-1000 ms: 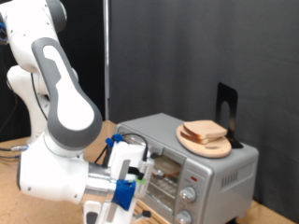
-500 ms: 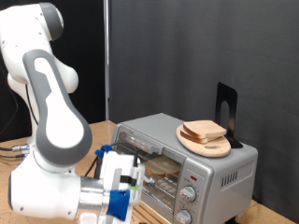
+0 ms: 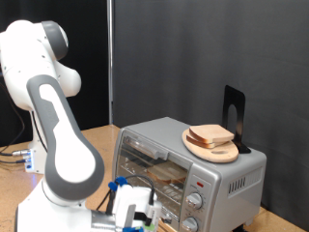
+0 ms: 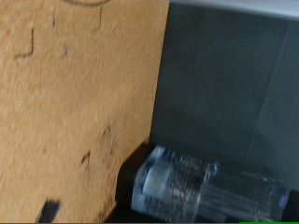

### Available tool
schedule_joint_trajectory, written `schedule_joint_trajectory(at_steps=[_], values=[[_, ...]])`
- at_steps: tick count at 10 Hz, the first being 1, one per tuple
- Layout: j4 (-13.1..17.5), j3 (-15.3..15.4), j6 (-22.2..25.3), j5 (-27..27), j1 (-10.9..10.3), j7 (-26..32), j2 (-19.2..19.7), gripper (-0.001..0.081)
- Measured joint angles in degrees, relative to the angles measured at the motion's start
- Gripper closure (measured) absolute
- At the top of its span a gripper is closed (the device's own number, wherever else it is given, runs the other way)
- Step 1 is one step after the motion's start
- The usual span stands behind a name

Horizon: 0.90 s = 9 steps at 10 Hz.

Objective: Make a piece of toast with the oven

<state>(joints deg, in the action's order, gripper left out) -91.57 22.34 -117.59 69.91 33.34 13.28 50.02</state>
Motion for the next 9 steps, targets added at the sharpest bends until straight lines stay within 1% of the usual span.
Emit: schedule_joint_trajectory(at_steps=[2,3,4,7,9], values=[[2.4,-0.2,5.0,-4.4,-0.3,-4.1,1.8,-0.0002],[2.9,-0.3,6.1,-5.5,-0.3,-4.9,2.3,-0.0002],[2.9,-0.3,5.6,-5.6,-0.4,-5.0,2.6,-0.0002],[2.0,0.4,2.5,-3.7,-0.9,-5.0,2.7,-0.0002],[1.3,1.2,2.4,-3.5,-1.2,-5.0,2.7,-0.0002]])
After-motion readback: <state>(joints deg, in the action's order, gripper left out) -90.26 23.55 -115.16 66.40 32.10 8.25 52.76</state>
